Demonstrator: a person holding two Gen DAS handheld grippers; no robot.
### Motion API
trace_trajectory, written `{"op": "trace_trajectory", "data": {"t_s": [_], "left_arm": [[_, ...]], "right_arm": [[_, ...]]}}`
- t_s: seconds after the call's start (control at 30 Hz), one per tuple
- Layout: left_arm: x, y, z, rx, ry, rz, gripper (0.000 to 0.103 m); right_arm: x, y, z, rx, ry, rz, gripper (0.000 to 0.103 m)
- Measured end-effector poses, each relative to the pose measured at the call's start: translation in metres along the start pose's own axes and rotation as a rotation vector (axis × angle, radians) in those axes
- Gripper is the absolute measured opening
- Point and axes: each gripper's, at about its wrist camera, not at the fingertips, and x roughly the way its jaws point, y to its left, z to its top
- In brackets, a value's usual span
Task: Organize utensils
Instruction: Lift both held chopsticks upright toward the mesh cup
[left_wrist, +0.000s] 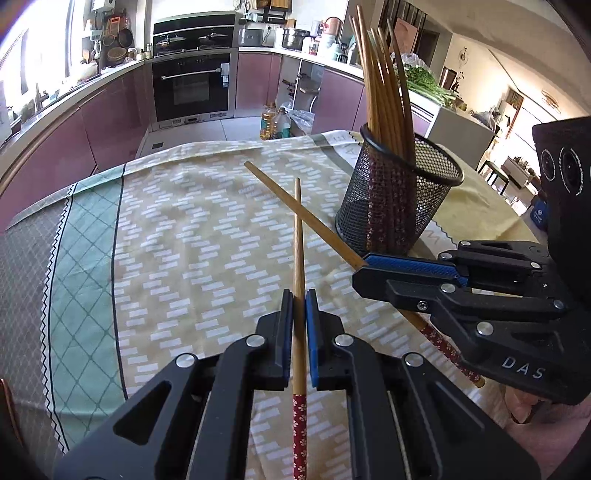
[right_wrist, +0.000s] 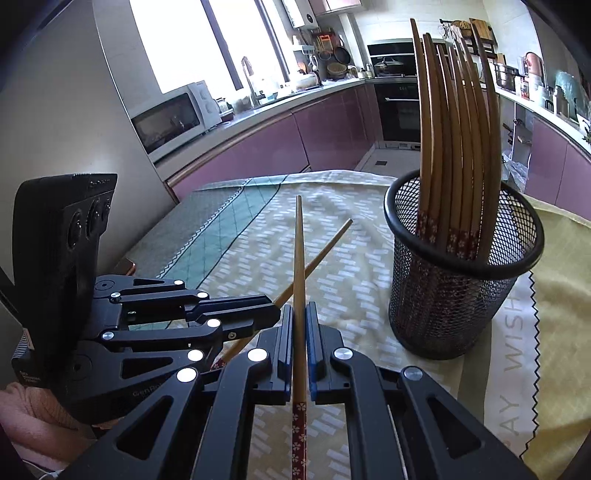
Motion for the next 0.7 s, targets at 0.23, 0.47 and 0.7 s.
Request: {"op": "trace_trajectory", "data": {"t_s": [0.23, 0.47, 0.7], "left_arm": [[-0.017, 0.005, -0.001, -0.030, -0.030, -0.033, 0.008], [-0.034, 0.011, 0.002, -0.061, -0.064, -0.059, 0.008], [-0.045, 0.015, 0.005, -0.081, -0.091, -0.084, 0.008]], "right_arm": [[-0.019, 0.002, 0.001, -0.007, -0.042, 0.014, 0.006], [-0.036, 0.003, 0.004, -0.008, -0.088, 0.016, 0.006], [-0.048, 0.003, 0.002, -0.010, -0.121, 0.021, 0.006]]}}
